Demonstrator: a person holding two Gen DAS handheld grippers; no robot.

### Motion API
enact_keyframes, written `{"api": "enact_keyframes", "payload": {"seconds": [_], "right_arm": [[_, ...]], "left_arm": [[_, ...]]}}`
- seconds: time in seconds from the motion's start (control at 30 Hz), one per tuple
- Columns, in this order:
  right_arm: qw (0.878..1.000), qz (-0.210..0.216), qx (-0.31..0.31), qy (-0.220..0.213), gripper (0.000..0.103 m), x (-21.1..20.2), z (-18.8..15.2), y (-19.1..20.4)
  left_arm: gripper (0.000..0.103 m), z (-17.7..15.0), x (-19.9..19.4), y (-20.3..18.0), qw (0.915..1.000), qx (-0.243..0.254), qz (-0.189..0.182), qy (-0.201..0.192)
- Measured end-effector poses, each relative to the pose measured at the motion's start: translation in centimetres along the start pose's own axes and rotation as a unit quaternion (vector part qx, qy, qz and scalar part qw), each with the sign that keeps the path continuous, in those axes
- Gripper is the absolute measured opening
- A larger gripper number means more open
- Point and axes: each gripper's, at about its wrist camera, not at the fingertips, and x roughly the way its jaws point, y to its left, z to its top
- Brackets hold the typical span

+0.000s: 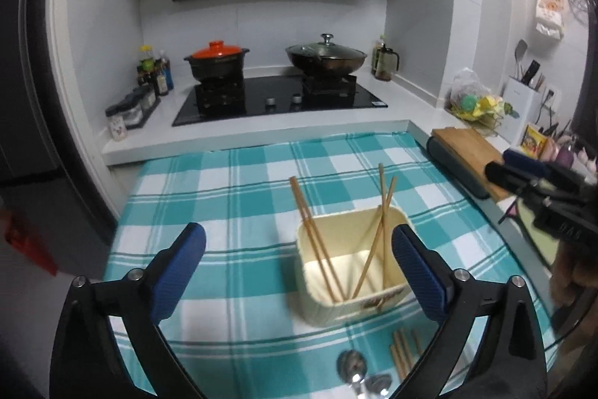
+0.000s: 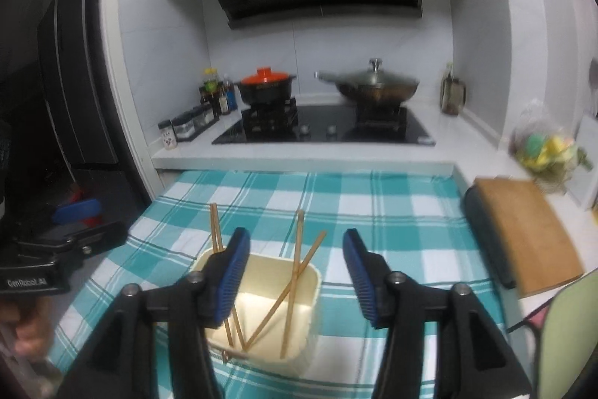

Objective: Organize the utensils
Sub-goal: 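Withdraw both tools from the holder back over the spoons and chopsticks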

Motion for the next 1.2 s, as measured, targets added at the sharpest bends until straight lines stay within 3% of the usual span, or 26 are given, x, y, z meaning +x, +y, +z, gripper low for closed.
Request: {"api": "enact_keyframes", "payload": {"seconds": [0.13, 0.27, 0.5, 0.67, 0.9, 1.07, 1.2], "right_arm": [[0.999, -0.007, -0.032, -0.027, 0.079, -7.0, -1.0, 0.5], [0.998, -0.001, -0.051, -0.025, 0.079, -12.0, -3.6, 0.8], [0.999, -0.017, -0.037, -0.01, 0.079, -17.4, -9.8, 0.5], [0.999, -0.053, 0.007, -0.007, 0.079, -18.5, -15.4, -0.3], [0.993, -0.107, 0.04, 0.014, 0.079, -17.4, -23.2, 0.1], [0.993, -0.095, 0.033, 0.056, 0.079, -15.9, -26.7, 1.1], [0.994, -0.086, 0.029, 0.061, 0.079, -15.5, -27.3, 1.8]], "left_arm": [[0.103, -4.1, -4.0, 0.5, 0.9979, 0.053, 0.02, 0.033], [0.103, -9.9, -6.7, 0.3, 0.9949, 0.073, 0.01, 0.069], [0.103, -17.9, -8.8, -1.0, 0.997, 0.027, -0.018, 0.07], [0.102, -21.5, -7.2, -2.6, 0.9965, -0.017, -0.015, 0.08], [0.102, -24.5, -4.5, -4.3, 0.9935, -0.029, -0.023, 0.108], [0.102, -24.6, -1.2, -4.9, 0.9917, -0.034, -0.018, 0.122], [0.102, -24.4, 1.6, -5.9, 0.9901, -0.029, -0.02, 0.136]]}}
